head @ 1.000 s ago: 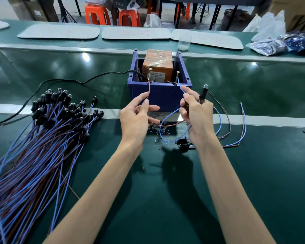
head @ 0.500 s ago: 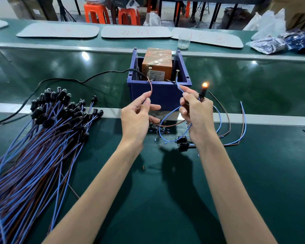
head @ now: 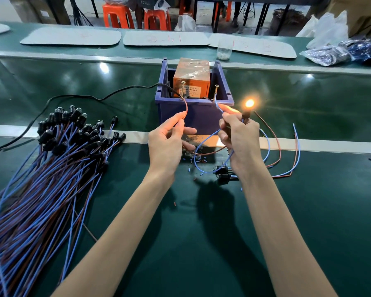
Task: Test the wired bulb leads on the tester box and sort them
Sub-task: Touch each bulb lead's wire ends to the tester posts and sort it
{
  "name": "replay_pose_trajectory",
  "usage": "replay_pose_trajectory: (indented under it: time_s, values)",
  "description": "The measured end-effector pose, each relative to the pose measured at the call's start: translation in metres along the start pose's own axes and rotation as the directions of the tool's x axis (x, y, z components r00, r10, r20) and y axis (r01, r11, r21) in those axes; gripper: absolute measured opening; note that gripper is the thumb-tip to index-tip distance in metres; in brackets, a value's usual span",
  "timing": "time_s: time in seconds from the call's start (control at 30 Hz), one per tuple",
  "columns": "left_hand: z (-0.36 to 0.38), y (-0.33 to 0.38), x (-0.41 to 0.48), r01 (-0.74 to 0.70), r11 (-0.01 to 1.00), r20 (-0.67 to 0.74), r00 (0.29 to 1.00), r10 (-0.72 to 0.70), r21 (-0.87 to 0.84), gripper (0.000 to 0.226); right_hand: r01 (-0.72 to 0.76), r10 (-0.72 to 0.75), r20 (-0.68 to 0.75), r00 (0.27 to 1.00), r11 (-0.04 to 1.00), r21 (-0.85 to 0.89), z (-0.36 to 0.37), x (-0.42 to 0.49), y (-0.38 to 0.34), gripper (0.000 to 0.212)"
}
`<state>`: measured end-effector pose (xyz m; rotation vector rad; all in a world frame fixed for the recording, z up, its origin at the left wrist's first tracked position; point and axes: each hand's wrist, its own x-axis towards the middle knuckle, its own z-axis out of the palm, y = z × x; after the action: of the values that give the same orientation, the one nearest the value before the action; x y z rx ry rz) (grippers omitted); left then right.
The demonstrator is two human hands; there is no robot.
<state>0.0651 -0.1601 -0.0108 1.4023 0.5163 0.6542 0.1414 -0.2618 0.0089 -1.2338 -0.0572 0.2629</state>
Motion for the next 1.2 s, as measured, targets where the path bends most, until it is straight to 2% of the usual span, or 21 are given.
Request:
replay_pose_trajectory:
  time_s: [0.37, 0.5, 0.8, 0.93, 1.2]
  values:
    - [-0.0003, 0.0023, -0.001, -0.003, 1.0, 0.007, 1.0, 0.003, -0.012, 0.026, -0.011, 0.012, 0.006, 1.0, 0.999, -0.037, -0.0003, 0.0, -0.0003, 0.011]
    - [-0.0001, 0.0014, -0.0005, -0.002, 1.0, 0.013, 1.0, 0.003, -0.015, 0.026, -0.011, 0.011, 0.0, 1.0, 1.0, -0.019, 0.0002, 0.0004, 0.0, 0.026]
    - [-0.0009, 0.001, -0.0006, 0.017, 1.0, 0.02, 1.0, -0.017, -0.003, 0.025, 0.037, -0.035, 0.024, 0.999, 0.996, -0.085, 0.0012, -0.0003, 0.0025, 0.034]
    - [-0.0013, 0.0002, -0.0002, 0.01, 1.0, 0.021, 1.0, -0.01, 0.008, 0.026, 0.04, -0.037, 0.03, 0.999, 0.996, -0.083, 0.0019, -0.0002, 0.0026, 0.051]
    - [-0.0011, -0.0018, 0.0009, -0.006, 1.0, 0.022, 1.0, 0.006, 0.016, 0.026, 0.085, -0.081, 0.032, 0.996, 0.972, -0.217, 0.0025, 0.001, 0.0049, 0.026]
